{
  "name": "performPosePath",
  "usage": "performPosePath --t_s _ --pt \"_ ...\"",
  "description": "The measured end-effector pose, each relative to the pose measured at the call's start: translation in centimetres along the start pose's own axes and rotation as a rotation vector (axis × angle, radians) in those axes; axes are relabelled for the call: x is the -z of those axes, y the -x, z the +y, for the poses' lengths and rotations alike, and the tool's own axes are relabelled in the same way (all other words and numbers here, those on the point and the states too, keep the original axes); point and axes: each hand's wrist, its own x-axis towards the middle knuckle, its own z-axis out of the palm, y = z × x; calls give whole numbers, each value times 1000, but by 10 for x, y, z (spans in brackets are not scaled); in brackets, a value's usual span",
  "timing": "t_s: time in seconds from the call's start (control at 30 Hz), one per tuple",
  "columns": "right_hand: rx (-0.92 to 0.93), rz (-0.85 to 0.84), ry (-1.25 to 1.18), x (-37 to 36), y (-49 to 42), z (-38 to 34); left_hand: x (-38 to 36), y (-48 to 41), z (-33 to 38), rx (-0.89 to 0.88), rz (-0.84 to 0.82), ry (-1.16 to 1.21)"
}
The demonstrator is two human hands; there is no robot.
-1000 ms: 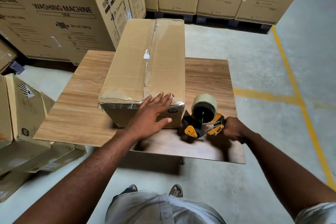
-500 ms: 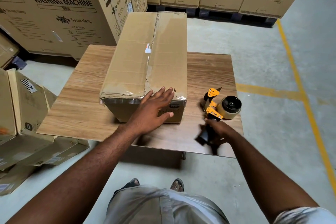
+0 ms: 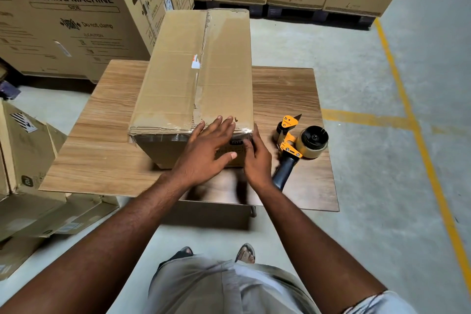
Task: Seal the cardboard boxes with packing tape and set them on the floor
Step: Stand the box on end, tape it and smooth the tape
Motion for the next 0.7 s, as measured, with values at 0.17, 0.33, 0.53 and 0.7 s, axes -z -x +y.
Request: performPosePath --t_s 0.17,0.33,0.53,0.7 --pt "127 25 248 -3 3 0 0 1 1 4 24 17" --pt "195 -186 329 31 -14 3 4 -11 6 102 214 123" --pt "351 -206 210 46 -29 -35 -2 -19 7 -2 349 -128" --pt "637 -319 559 49 -36 -20 -9 -18 1 -58 377 -249"
